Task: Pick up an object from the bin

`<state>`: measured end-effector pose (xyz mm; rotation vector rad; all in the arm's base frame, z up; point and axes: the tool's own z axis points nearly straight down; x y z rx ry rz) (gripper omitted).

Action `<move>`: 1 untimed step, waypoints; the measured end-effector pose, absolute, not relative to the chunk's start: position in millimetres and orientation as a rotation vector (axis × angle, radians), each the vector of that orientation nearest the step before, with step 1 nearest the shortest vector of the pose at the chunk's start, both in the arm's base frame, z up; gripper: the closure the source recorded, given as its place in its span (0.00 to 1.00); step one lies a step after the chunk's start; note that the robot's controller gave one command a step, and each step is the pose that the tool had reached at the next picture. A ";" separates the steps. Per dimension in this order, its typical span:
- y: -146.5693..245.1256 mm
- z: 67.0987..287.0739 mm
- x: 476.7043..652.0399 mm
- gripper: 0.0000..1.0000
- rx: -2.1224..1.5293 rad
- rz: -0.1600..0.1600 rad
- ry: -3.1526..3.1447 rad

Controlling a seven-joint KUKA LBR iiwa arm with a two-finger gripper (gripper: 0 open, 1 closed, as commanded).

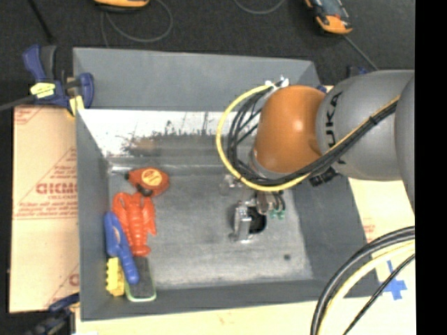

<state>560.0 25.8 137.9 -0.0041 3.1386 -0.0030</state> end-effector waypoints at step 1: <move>-8.7 94.1 531.4 0.00 -0.164 0.002 3.128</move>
Offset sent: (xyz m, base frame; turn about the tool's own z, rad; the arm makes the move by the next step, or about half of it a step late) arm 0.0123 -0.0608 -0.0419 -0.2495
